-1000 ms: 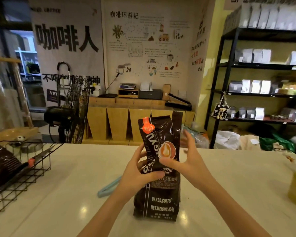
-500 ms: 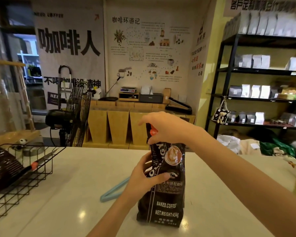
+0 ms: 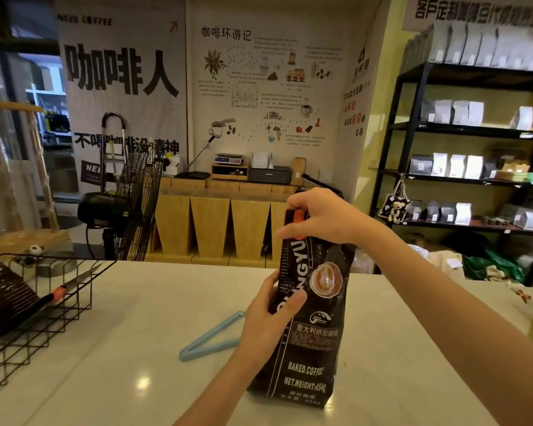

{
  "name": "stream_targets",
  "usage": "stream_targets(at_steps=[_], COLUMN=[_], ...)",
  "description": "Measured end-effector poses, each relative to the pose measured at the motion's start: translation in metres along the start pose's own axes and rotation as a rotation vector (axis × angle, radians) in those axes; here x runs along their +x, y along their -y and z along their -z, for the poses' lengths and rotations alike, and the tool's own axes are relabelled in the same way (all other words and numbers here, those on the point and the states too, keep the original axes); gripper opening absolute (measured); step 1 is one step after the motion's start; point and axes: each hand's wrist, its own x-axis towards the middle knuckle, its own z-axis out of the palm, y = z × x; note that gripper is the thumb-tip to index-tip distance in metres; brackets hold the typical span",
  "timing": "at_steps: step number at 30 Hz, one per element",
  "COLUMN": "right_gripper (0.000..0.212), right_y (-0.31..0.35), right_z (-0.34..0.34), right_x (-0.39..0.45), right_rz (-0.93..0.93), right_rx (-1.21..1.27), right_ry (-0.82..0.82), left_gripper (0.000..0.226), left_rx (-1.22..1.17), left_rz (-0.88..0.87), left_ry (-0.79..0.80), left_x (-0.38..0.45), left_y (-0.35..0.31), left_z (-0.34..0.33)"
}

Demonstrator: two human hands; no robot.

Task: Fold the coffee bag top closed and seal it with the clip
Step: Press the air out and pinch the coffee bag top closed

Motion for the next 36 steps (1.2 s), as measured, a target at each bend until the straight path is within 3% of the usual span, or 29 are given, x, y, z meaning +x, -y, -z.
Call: stream_targets(at_steps=[22,27,36], right_gripper=[0.019,0.018,0.020], right_y=[-0.001,-0.004,0.004], right_z=[-0.004,-0.007,-0.004], right_x=[-0.012,-0.014,-0.009], right_rz=[-0.007,-0.014,0.121], right_rx=[0.132,0.169,-0.041], right_ry=[-0.275,-0.348,-0.201], left_gripper=[0.033,0.016,0.023], left_rx=[0.053,0.057,0.066], left_rz=[-0.123,-0.125,-0.182], left_ry=[-0.182,-0.207,-0.134], left_x=[-0.015,-0.020,-0.020], left_y=[0.001,0.004,-0.003], left_z=[-0.011,-0.015,-0.009])
